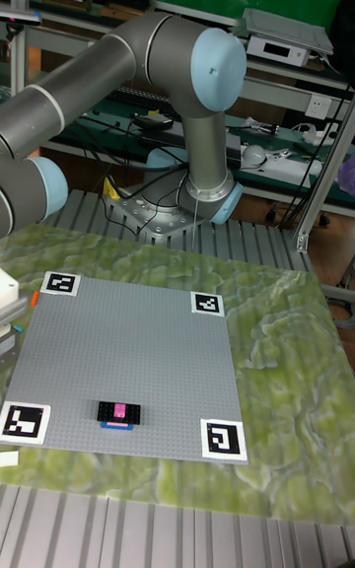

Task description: Stack small Lego blocks one on top of the other

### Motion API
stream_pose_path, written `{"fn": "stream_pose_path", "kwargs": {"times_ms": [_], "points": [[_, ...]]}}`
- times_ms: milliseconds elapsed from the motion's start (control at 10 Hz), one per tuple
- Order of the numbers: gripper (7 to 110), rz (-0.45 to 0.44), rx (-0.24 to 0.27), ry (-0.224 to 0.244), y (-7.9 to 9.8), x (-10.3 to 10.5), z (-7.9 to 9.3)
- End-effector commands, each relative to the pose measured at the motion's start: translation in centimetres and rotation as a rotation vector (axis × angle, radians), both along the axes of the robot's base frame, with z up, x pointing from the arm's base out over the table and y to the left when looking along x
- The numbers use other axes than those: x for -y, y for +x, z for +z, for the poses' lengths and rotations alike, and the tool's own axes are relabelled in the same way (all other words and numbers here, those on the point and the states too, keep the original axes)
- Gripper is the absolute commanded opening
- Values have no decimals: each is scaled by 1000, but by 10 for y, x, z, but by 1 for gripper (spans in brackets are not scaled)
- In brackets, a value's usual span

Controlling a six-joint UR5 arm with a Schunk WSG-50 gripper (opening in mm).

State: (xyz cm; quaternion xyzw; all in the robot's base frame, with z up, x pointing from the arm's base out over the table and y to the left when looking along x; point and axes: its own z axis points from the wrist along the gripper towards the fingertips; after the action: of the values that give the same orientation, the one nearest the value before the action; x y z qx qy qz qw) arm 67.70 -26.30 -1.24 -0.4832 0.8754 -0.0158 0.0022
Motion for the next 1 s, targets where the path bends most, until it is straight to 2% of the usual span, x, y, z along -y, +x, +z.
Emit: {"fn": "stream_pose_path", "kwargs": {"times_ms": [0, 100, 600, 700, 900], "points": [[22, -37, 4, -3, 0, 3, 2], [7, -50, 3, -18, -1, 6, 3], [7, -66, 7, 6, -1, 1, 4], [7, -79, 17, 6, 1, 1, 5], [7, -148, 36, 42, 4, -8, 13]]}}
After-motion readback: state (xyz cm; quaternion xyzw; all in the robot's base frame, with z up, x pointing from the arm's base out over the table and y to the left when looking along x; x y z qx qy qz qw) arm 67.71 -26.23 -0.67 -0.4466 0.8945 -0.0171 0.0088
